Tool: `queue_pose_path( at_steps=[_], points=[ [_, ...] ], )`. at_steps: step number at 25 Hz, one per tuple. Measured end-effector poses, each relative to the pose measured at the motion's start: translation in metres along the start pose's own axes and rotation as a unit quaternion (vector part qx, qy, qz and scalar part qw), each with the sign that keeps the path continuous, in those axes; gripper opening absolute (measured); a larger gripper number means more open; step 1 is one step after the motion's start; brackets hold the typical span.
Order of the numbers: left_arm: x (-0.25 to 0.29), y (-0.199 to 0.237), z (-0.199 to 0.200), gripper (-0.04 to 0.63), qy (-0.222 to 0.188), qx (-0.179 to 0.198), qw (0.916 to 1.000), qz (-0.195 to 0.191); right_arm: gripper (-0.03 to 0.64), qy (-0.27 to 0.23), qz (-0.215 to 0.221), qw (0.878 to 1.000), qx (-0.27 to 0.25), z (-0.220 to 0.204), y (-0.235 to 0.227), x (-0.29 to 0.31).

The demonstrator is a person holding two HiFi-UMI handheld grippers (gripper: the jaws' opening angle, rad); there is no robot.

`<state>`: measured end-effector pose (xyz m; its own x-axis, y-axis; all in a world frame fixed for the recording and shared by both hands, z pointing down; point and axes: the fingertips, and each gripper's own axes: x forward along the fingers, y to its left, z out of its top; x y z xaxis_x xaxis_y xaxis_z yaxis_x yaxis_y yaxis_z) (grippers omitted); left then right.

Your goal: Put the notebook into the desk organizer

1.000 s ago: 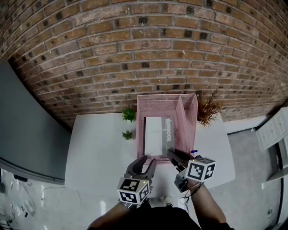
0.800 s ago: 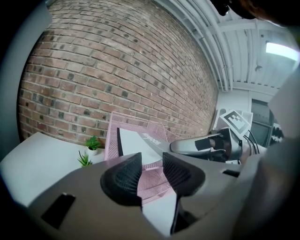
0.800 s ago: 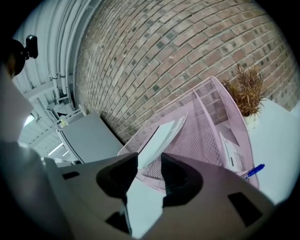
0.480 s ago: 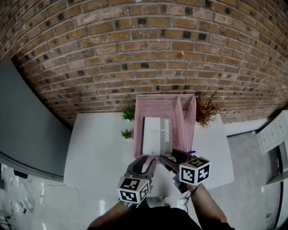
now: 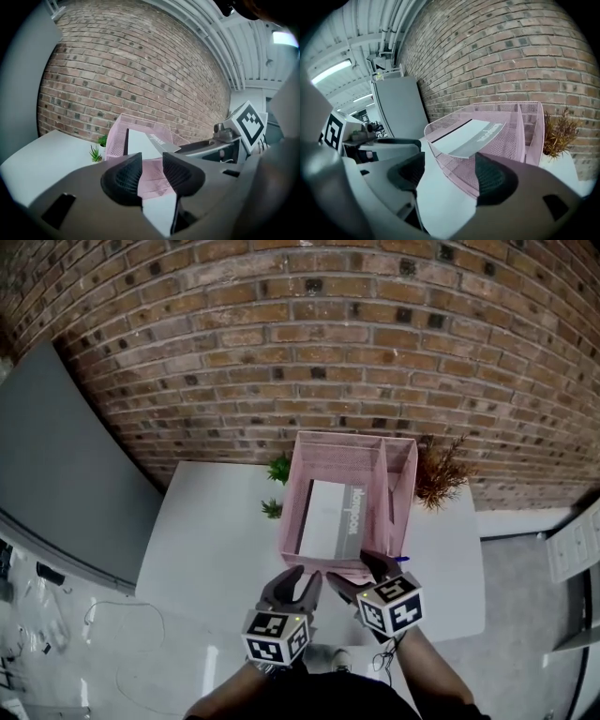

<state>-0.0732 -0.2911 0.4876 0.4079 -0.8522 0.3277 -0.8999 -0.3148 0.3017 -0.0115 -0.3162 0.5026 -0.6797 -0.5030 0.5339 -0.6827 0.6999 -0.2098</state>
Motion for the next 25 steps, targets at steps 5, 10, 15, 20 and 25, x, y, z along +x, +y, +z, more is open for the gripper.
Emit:
queue_pose_path(
  at_steps=[5, 10, 15, 20, 25],
  points=[
    [-0.018, -0.010, -0.014, 0.137, -0.008, -0.013, 0.9992, 0.037, 0.355, 0.007, 0.011, 1.000, -0.024, -0.017, 0.003, -0.006],
    [-0.041, -0.021, -0.035, 0.137, -0.012, -0.032, 0.9962, 0.080, 0.352, 0.000, 0.035, 0.999, -0.029, -0.037, 0.008, -0.013],
    [-0.064, -0.026, -0.047, 0.137, -0.011, -0.036, 0.9930, 0.112, 0.305, -0.044, 0.085, 0.995, -0.025, -0.031, 0.025, -0.021],
    [-0.088, -0.028, -0.044, 0.135, -0.022, -0.023, 0.9909, 0.131, 0.243, -0.088, 0.118, 0.988, -0.039, -0.020, 0.049, -0.032],
    [-0.114, -0.028, -0.039, 0.115, -0.035, -0.010, 0.9911, 0.128, 0.094, -0.115, 0.120, 0.985, -0.038, -0.019, 0.072, -0.042]
  ],
)
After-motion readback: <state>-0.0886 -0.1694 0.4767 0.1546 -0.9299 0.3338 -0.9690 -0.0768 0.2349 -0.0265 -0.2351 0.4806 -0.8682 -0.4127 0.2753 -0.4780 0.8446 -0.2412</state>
